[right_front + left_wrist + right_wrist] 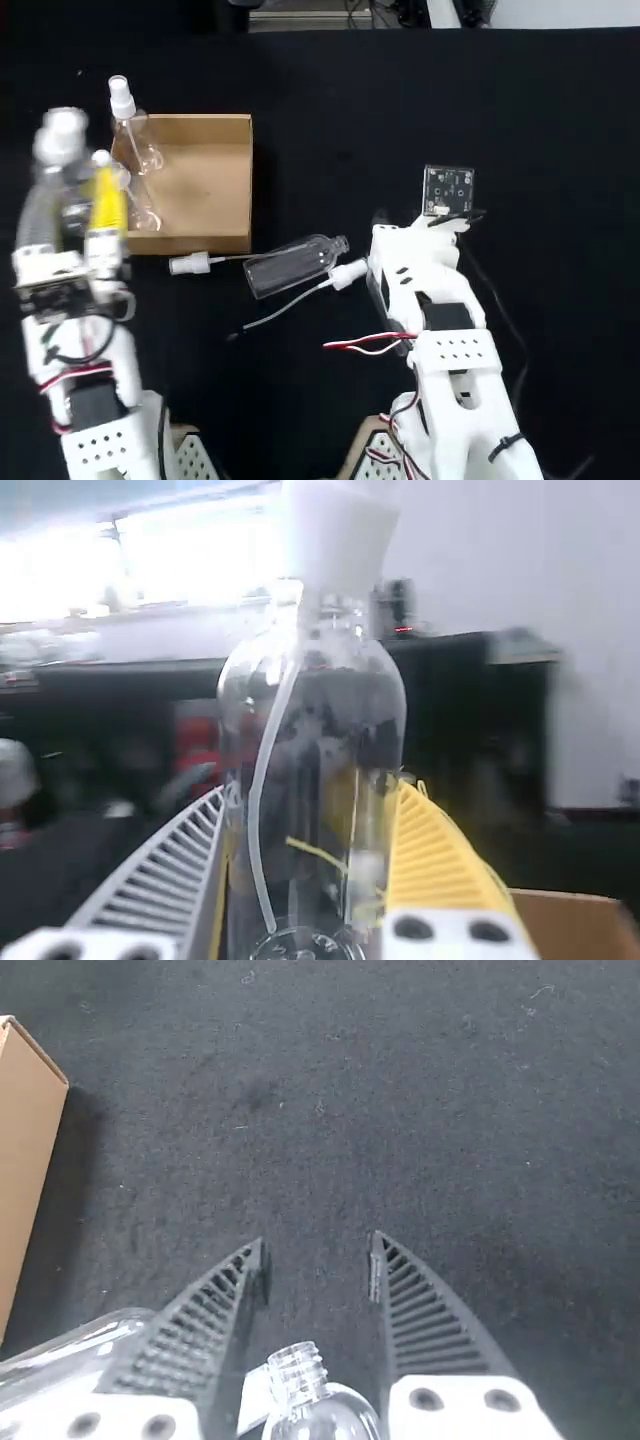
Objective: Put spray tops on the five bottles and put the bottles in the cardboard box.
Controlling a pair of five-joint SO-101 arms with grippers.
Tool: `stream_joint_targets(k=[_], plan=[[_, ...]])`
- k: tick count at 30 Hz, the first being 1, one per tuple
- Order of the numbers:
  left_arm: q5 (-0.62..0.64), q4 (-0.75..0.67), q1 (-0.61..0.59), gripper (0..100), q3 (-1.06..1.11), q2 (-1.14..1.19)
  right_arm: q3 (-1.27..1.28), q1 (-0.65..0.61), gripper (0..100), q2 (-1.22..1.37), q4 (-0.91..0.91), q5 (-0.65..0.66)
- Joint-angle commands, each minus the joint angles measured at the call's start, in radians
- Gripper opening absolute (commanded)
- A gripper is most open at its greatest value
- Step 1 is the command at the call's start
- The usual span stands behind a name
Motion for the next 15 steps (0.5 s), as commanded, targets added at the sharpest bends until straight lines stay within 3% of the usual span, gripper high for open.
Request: stream_joint_targets(k=[1, 4, 6, 10, 15], plan=[[-0.014, -0.133, -0.283, 3, 0.035, -0.017, -0.007, 0.011, 14.1, -0.015, -0.026, 0.009], [-0.008, -0.356, -0.403, 3, 0.165, 0.0, -0.007, 0.011, 14.1, -0.015, -0.026, 0.009], [-0.006, -0.347, -0.447, 3, 0.15, 0.032, -0.005, 0.011, 14.1, -0.015, -0.026, 0.009], [-0.006, -0.422, -0.464, 3, 0.163, 0.146, -0.005, 0.011, 14.1, -0.015, -0.026, 0.009], [-0.006, -0.671, -0.464, 3, 0.139, 0.362, -0.005, 0.011, 14.1, -0.015, -0.023, 0.009]])
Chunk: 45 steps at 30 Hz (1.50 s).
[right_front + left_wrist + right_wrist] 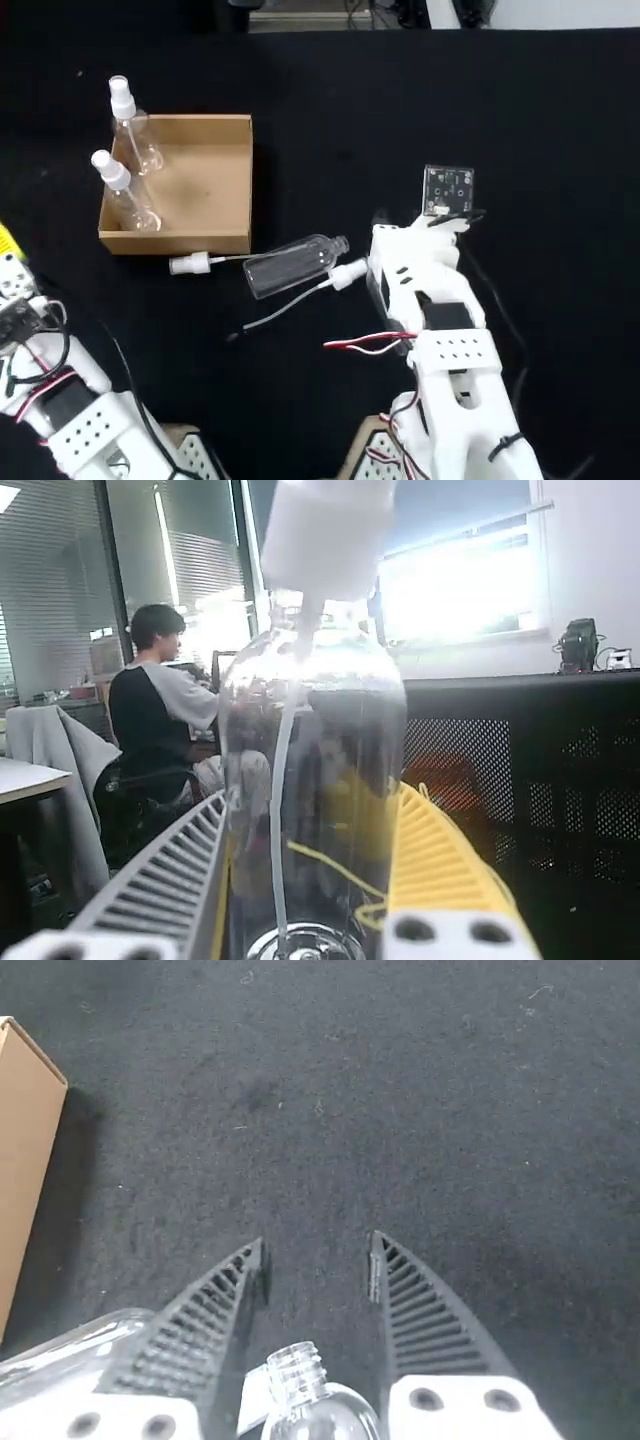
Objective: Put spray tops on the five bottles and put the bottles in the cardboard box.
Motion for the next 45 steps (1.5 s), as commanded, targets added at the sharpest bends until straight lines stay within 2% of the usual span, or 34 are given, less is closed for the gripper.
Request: stream_joint_targets(k=[1, 4, 12, 15, 20, 23, 28, 36, 45], plan=[[-0.006, -0.226, -0.008, 3, -0.019, 0.203, -0.005, 0.009, 14.1, -0.015, -0.023, 0.009], [-0.012, -0.269, -0.015, 3, -0.119, 0.413, -0.005, 0.009, 14.1, -0.015, -0.023, 0.009], [-0.012, -0.292, -0.165, 3, -0.423, 1.014, -0.005, 0.009, 14.1, -0.015, -0.026, 0.009], [-0.008, -0.496, -0.22, 3, -0.446, 1.169, -0.005, 0.009, 14.1, -0.015, -0.026, 0.009], [-0.006, -0.89, -0.226, 3, -0.36, 1.389, -0.005, 0.009, 14.1, -0.015, -0.026, 0.009], [-0.006, -1.034, -0.219, 3, -0.329, 1.519, -0.005, 0.009, 14.1, -0.015, -0.026, 0.009], [-0.006, -1.137, -0.225, 3, -0.346, 1.728, -0.005, 0.009, 14.1, -0.015, -0.026, 0.009], [-0.006, -1.382, -0.225, 3, -0.361, 2.012, -0.005, 0.009, 14.1, -0.015, -0.026, 0.009], [-0.005, -1.398, -0.295, 3, -0.552, 2.263, -0.005, 0.009, 14.1, -0.015, -0.026, 0.009]])
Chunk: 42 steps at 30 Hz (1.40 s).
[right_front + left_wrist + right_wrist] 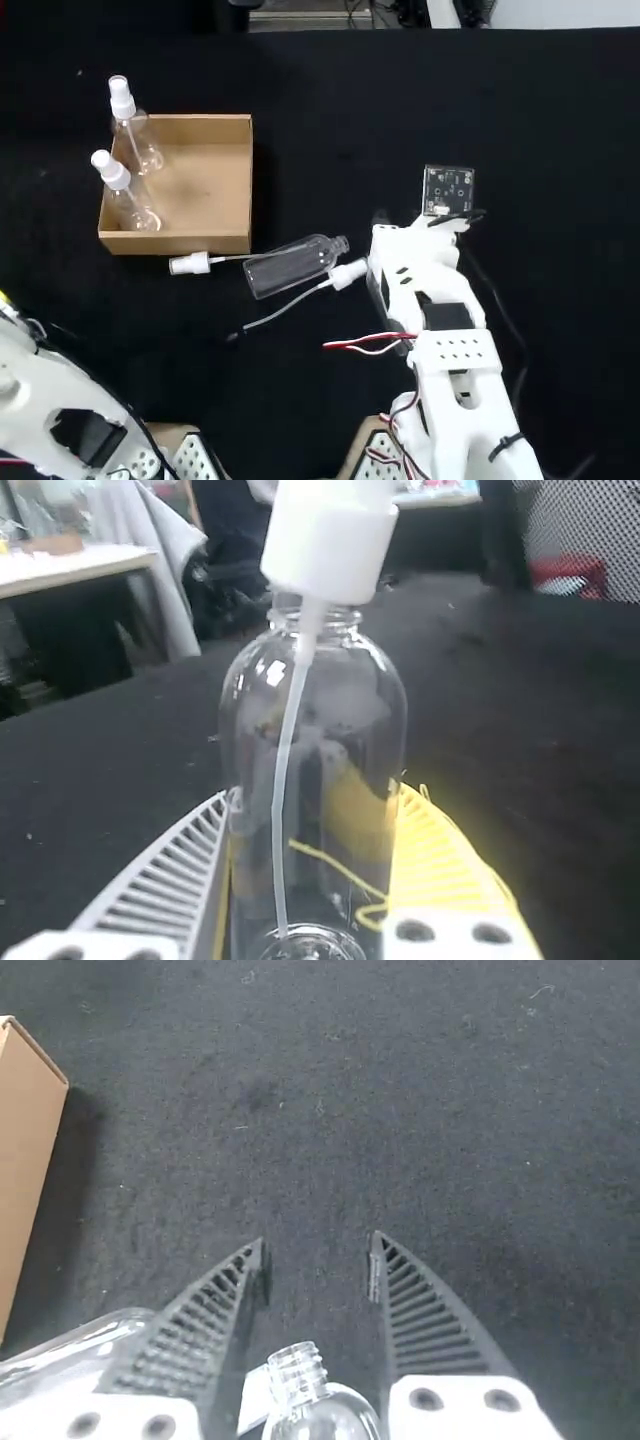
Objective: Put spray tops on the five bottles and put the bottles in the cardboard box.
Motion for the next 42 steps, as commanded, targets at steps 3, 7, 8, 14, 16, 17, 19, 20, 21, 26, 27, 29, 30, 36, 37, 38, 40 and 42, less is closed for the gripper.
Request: stream_joint_targets(k=[3, 7, 8, 14, 16, 17, 19, 20, 21, 26, 27, 29, 30, 36, 37, 38, 40, 42], plan=[[-0.003, -0.028, -0.048, 3, -0.102, 0.084, -0.005, 0.009, 14.1, -0.015, -0.026, 0.009], [-0.003, -0.028, -0.044, 3, -0.096, 0.084, -0.005, 0.009, 14.1, -0.015, -0.026, 0.009], [-0.003, -0.028, -0.044, 4, -0.096, 0.084, -0.005, 0.009, 14.1, -0.015, -0.026, 0.009], [-0.003, -0.028, -0.048, 29, -0.097, 0.084, -0.005, 0.009, 14.1, -0.015, -0.026, 0.009], [-0.003, -0.029, -0.048, 38, -0.097, 0.084, -0.005, 0.009, 14.1, -0.015, -0.026, 0.009], [-0.003, -0.029, -0.05, 41, -0.097, 0.084, -0.005, 0.009, 14.1, -0.015, -0.026, 0.009], [-0.006, -0.029, -0.05, 45, -0.097, 0.084, -0.005, 0.009, 14.1, -0.015, -0.026, 0.009], [-0.008, -0.029, -0.05, 45, -0.097, 0.083, -0.005, 0.009, 14.1, -0.015, -0.026, 0.009], [-0.011, -0.032, -0.05, 45, -0.097, 0.083, -0.005, 0.009, 14.1, -0.015, -0.026, 0.009], [-0.006, -0.043, -0.062, 45, -0.09, 0.025, -0.005, 0.009, 14.1, -0.015, -0.026, 0.009], [-0.005, -0.043, -0.064, 45, -0.077, -0.002, -0.005, 0.009, 14.1, -0.015, -0.026, 0.009], [-0.005, -0.043, -0.065, 45, -0.044, -0.066, -0.005, 0.009, 14.1, -0.015, -0.026, 0.009], [-0.005, -0.043, -0.065, 45, -0.021, -0.103, -0.005, 0.009, 14.1, -0.015, -0.026, 0.009], [-0.005, -0.032, -0.048, 45, 0.087, -0.302, -0.005, 0.009, 14.1, -0.015, -0.026, 0.009], [-0.005, -0.011, -0.047, 45, 0.091, -0.318, -0.005, 0.009, 14.1, -0.015, -0.026, 0.009], [-0.005, 0.014, -0.045, 45, 0.088, -0.328, -0.005, 0.009, 14.1, -0.015, -0.026, 0.009], [-0.009, 0.061, -0.041, 45, 0.068, -0.339, -0.005, 0.009, 14.1, -0.015, -0.026, 0.009], [-0.011, 0.109, -0.041, 44, 0.041, -0.338, -0.005, 0.009, 14.1, -0.015, -0.026, 0.009]])
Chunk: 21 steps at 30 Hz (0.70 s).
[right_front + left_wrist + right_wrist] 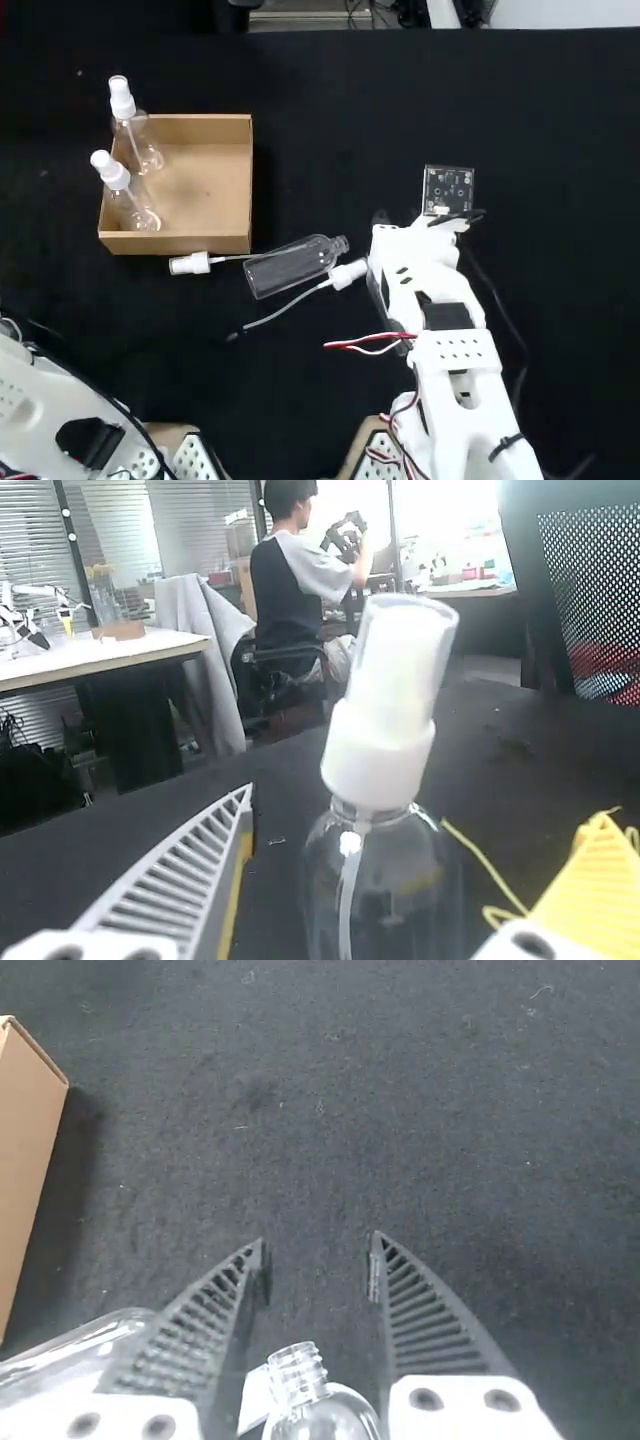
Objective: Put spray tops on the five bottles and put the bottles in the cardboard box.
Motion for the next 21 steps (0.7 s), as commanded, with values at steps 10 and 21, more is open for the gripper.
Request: stream_joint_targets(k=[10, 21], plan=[[-0.011, 0.141, 0.016, 33, -0.07, -0.06, -0.005, 0.009, 14.1, -0.015, -0.026, 0.009], [-0.011, 0.141, 0.018, 2, -0.068, -0.061, -0.005, 0.009, 14.1, -0.015, -0.026, 0.009]])
